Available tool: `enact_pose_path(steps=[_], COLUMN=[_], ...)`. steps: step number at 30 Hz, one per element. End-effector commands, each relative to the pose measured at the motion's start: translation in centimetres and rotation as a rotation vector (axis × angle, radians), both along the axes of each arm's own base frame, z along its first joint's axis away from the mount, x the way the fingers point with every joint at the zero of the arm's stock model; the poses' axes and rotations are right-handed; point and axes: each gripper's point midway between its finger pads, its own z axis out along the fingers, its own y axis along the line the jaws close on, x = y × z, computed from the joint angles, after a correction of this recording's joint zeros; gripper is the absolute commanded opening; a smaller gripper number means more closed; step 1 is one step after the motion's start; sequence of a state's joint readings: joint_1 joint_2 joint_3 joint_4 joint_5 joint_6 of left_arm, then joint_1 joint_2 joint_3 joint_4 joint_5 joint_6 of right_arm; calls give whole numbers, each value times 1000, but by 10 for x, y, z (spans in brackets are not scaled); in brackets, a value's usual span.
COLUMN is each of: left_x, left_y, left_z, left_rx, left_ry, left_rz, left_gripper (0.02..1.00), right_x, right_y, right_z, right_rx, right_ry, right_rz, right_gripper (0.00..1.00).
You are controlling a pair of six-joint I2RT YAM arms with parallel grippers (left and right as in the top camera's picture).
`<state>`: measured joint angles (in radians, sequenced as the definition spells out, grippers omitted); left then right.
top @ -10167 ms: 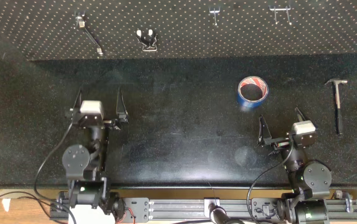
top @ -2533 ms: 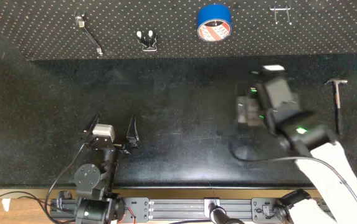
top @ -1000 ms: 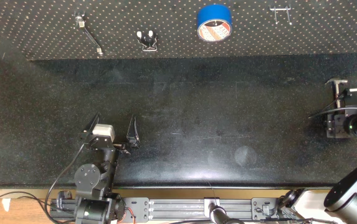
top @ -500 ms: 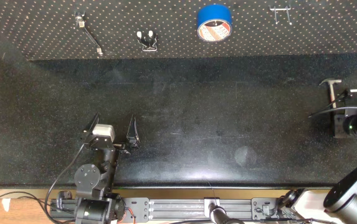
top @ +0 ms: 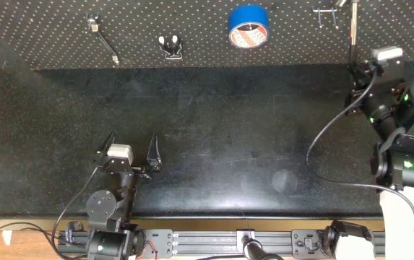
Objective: Place Tools Onto Pegboard
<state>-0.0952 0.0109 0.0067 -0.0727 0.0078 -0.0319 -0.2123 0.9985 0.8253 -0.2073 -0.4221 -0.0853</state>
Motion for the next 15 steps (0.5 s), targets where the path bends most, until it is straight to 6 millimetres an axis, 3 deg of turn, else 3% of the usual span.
enact_pose_path(steps=[1, 8, 15], left_x=[0, 0, 0], left_y=[0, 0, 0], left_z=[-1, 0, 0], left_rx=[-16, -16, -16], left_ry=[2, 2, 2], left_rz=[5, 4, 4], left_gripper=[996, 996, 998], right_x=[12, 24, 29], right_y=[18, 23, 22], right_z=[-19, -56, -74], right_rx=[44, 61, 69], right_ry=[63, 170, 219], right_rz=[50, 66, 65], right_gripper=[73, 75, 75])
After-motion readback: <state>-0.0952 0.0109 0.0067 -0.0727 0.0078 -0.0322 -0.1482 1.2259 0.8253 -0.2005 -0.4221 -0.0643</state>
